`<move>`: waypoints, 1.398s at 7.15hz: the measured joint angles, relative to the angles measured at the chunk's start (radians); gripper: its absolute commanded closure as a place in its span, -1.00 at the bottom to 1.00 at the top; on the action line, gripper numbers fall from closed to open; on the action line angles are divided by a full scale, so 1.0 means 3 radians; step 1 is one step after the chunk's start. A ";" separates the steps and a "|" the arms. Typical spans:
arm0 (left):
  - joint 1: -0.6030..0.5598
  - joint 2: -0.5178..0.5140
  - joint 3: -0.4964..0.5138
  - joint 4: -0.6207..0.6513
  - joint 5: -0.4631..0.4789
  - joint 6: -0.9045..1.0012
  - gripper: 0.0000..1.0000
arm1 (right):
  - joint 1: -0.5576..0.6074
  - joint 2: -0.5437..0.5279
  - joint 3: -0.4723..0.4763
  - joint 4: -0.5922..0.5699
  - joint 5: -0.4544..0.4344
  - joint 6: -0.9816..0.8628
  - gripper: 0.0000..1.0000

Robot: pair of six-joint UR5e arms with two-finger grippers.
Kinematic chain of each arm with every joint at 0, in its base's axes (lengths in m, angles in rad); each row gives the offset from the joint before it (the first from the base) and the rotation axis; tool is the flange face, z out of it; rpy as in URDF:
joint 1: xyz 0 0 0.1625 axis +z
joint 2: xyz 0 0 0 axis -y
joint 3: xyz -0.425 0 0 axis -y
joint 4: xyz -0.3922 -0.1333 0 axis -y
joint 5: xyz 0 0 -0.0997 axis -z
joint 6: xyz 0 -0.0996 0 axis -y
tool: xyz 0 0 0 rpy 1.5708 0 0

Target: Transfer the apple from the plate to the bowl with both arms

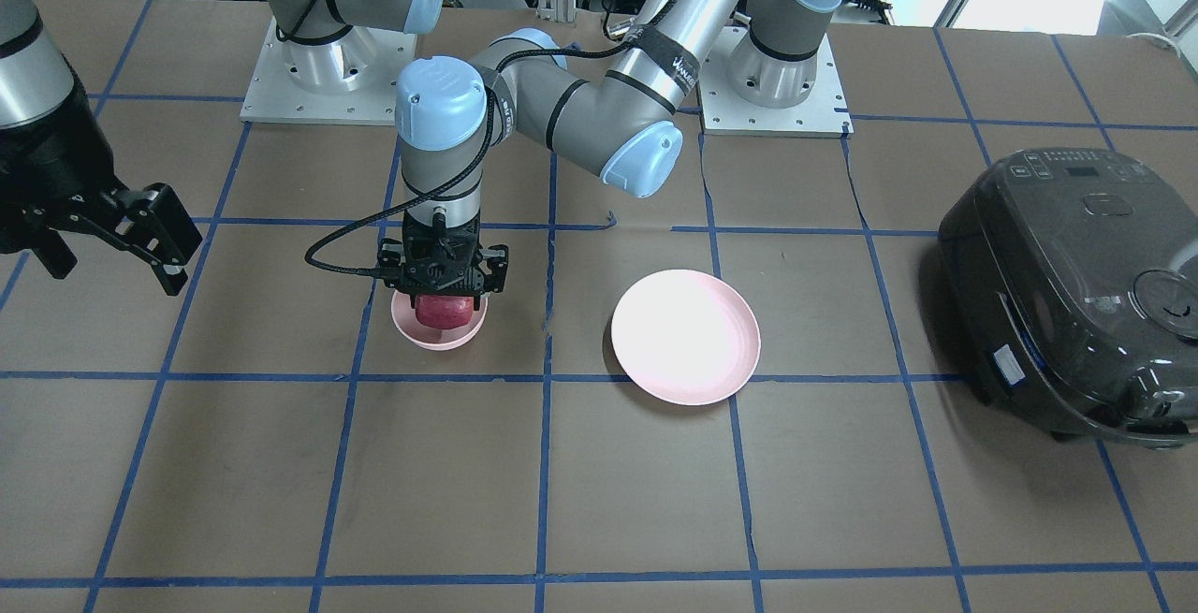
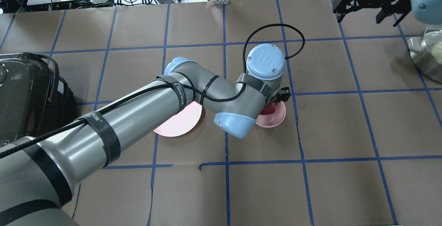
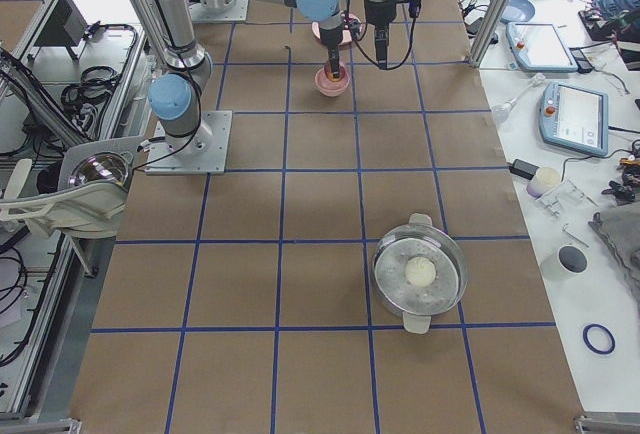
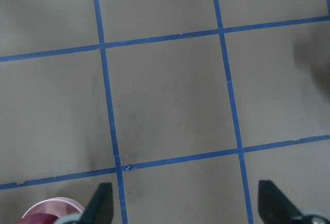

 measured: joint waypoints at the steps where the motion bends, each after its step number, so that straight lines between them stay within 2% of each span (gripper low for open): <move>1: 0.0000 -0.0001 0.0002 0.0005 -0.0005 -0.0007 -0.72 | 0.0000 0.0000 0.0001 -0.0006 -0.0009 -0.0007 -1.00; 2: 0.0000 -0.0001 0.0003 0.0008 -0.0019 -0.0016 -0.81 | -0.0001 -0.0001 0.0004 -0.0007 -0.0015 -0.0010 -1.00; 3: 0.0000 -0.0001 0.0003 0.0008 -0.0031 -0.0022 -1.00 | -0.0001 -0.0001 0.0005 -0.0009 -0.0015 -0.0011 -1.00; 7: 0.0071 0.0209 0.0021 -0.0117 -0.0017 0.0154 -1.00 | 0.0000 -0.0009 0.0003 0.0019 -0.0007 -0.0001 -1.00; 10: 0.0472 0.0500 0.0023 -0.0392 -0.0129 0.0470 -1.00 | 0.0003 -0.0025 0.0009 0.0033 -0.0001 0.0003 -1.00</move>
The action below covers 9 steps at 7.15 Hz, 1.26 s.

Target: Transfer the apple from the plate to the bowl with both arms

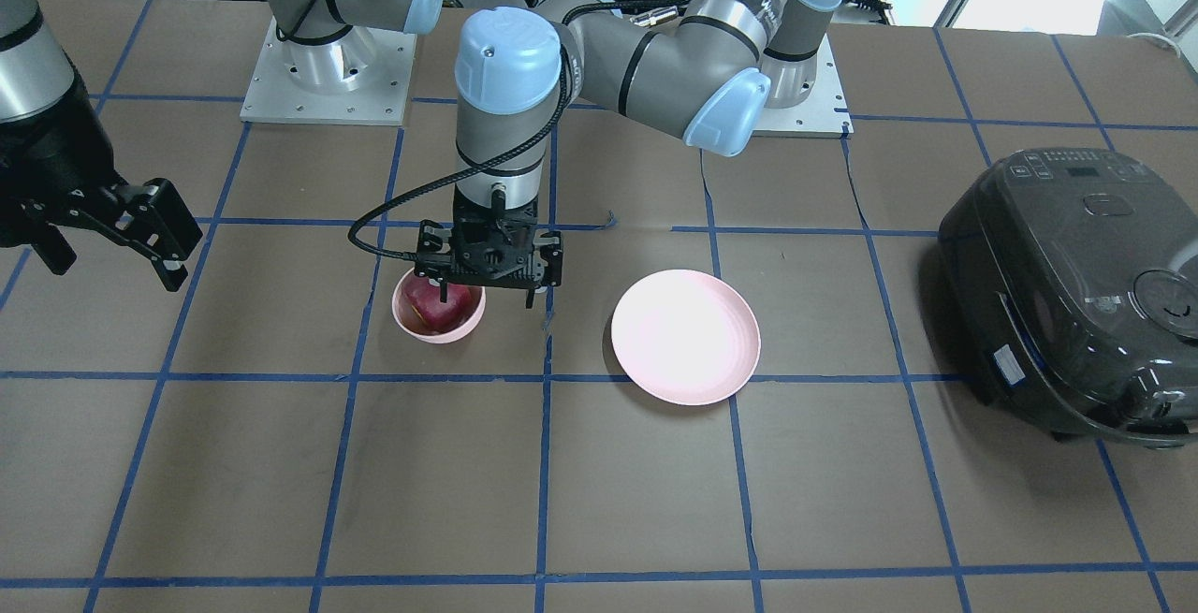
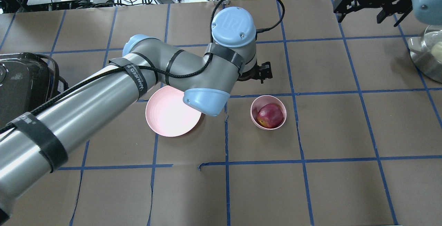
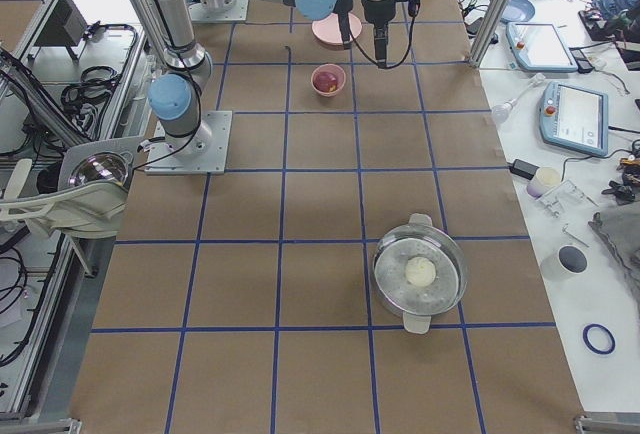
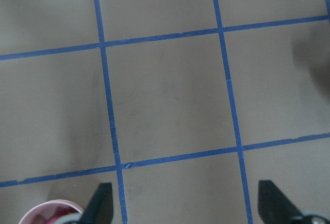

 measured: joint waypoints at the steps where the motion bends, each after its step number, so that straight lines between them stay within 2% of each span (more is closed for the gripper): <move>1: 0.0171 0.0113 0.0004 -0.0145 -0.0043 0.0160 -1.00 | 0.0003 -0.0005 0.0000 0.0042 0.0002 -0.0001 -1.00; 5: 0.1017 0.0669 0.0166 -0.1165 -0.0003 0.1040 -1.00 | 0.0159 -0.0062 -0.0030 0.0488 -0.0009 0.0015 -1.00; 7: 0.1265 0.0962 0.0223 -0.1618 0.0204 0.1270 -1.00 | 0.0373 -0.0135 -0.0033 0.0862 0.0007 0.0151 -1.00; 9: 0.1493 0.1117 0.0266 -0.1784 0.0261 0.1336 -1.00 | 0.0453 -0.0212 -0.0035 0.1188 0.0128 0.0239 -1.00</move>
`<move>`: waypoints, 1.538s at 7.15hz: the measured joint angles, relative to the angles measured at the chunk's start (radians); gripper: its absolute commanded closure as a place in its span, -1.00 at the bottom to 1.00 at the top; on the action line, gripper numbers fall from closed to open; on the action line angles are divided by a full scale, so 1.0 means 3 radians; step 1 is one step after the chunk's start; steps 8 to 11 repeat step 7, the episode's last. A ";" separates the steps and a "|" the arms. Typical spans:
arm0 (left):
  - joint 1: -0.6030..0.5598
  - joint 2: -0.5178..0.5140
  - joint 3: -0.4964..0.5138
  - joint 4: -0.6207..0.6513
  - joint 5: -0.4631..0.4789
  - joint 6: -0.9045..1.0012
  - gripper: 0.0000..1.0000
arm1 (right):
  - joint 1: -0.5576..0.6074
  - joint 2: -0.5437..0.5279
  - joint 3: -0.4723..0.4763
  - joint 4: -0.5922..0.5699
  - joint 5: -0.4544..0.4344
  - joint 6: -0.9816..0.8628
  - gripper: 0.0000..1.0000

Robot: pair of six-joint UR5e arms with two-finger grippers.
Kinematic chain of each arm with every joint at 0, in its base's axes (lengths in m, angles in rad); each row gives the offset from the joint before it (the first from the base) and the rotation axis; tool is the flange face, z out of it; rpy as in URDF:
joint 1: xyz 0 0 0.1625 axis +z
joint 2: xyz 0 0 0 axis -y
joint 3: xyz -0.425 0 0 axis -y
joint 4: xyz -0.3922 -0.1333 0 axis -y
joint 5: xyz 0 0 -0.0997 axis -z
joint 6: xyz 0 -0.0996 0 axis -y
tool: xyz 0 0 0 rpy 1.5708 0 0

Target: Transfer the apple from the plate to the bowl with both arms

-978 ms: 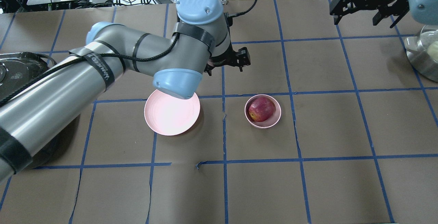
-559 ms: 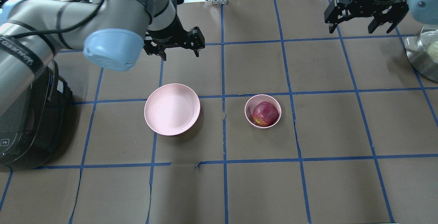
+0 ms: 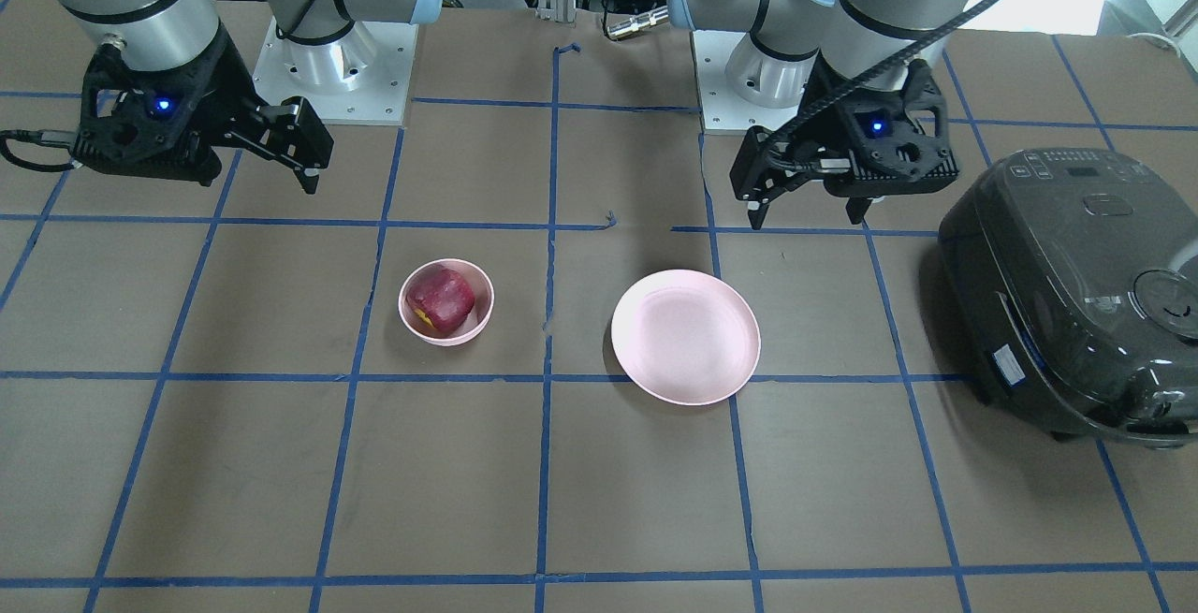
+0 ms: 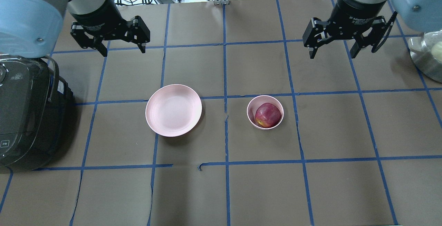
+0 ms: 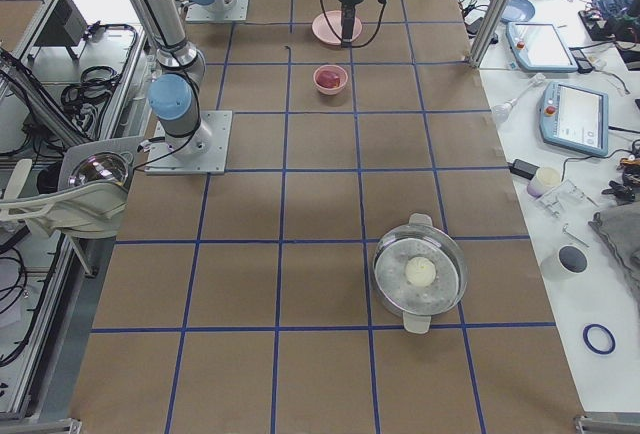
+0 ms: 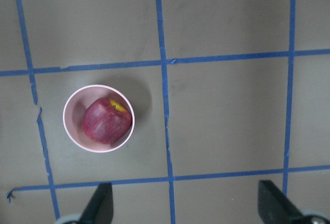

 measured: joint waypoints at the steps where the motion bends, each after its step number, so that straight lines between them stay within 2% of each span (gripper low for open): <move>1: 0.0063 0.0074 0.0055 0.0021 -0.0037 0.0074 -1.00 | 0.0009 -0.0037 0.0001 0.0102 0.0081 0.0001 -1.00; 3: 0.0080 0.0169 0.0097 -0.0002 -0.0078 0.0167 -1.00 | 0.0012 -0.0062 0.0003 0.0164 0.0135 -0.0017 -1.00; 11: 0.0040 0.0175 0.0070 -0.0046 -0.0089 0.0210 -1.00 | 0.0012 -0.0062 0.0003 0.0172 0.0100 -0.0021 -1.00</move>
